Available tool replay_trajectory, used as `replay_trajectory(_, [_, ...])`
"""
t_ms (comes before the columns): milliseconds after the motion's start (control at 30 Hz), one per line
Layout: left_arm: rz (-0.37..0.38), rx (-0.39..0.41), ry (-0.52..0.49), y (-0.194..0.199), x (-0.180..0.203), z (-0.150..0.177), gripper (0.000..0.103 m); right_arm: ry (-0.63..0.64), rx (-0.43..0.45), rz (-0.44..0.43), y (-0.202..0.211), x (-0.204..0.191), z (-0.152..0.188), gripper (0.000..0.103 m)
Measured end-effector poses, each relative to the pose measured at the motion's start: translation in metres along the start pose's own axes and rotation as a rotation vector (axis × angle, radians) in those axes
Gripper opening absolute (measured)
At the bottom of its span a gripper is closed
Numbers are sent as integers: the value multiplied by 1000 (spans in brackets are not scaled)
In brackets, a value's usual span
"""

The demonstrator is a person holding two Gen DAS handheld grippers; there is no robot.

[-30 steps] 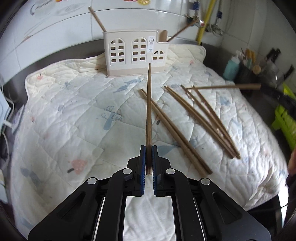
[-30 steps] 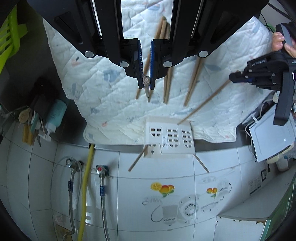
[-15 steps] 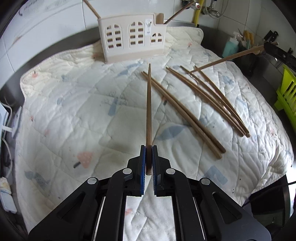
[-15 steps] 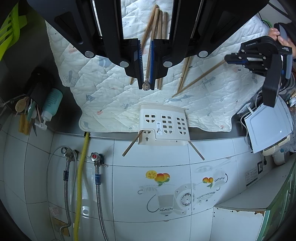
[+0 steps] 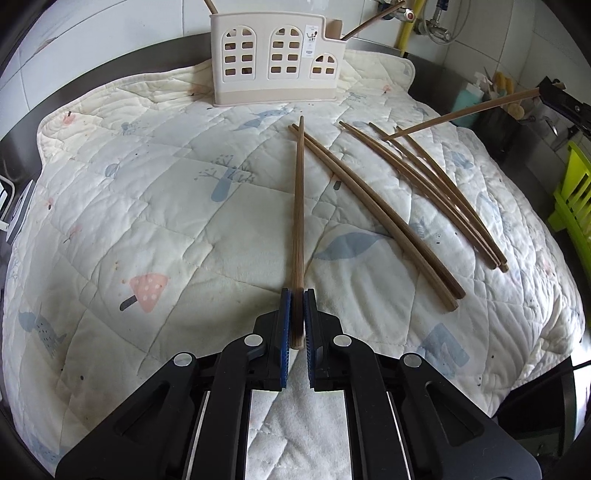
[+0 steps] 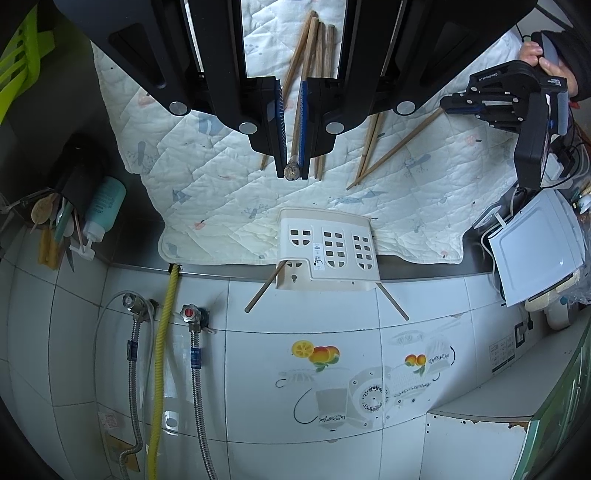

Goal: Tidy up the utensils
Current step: 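Carry both held chopsticks up toward the white utensil holder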

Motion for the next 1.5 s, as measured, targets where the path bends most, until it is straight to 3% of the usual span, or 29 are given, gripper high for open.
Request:
replay_trajectory(367, [9,22,4,14,-1,-13,6,12,14,-11,1,-1,-10,7])
replay_trajectory(833, [23,189,4,58,-5,-77,6,8,46,-56,-8,-2,-47,7])
replay_trajectory(1133, [21,256,-25,92,-12,-134,6,25,103,-80,-13,2,-102,7])
replay_trajectory(1267, [9,243,-18,97,-19,-159,6,14,126,-95,-20,4,-127,7])
replay_trajectory(1500, [0,140,35,92,-38,-195,6,35,195,-86,-29,6,-170,7])
Point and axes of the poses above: each gripper's, at about its wrist camera, not at the fingertips, and y roughly against the way its jaws point, x to its right, z to its underside, the point moved 4 cm from there along -y, roughly the way its jaws point, and after that the axes turned 7 degrees about x, right-handed, at the moved point
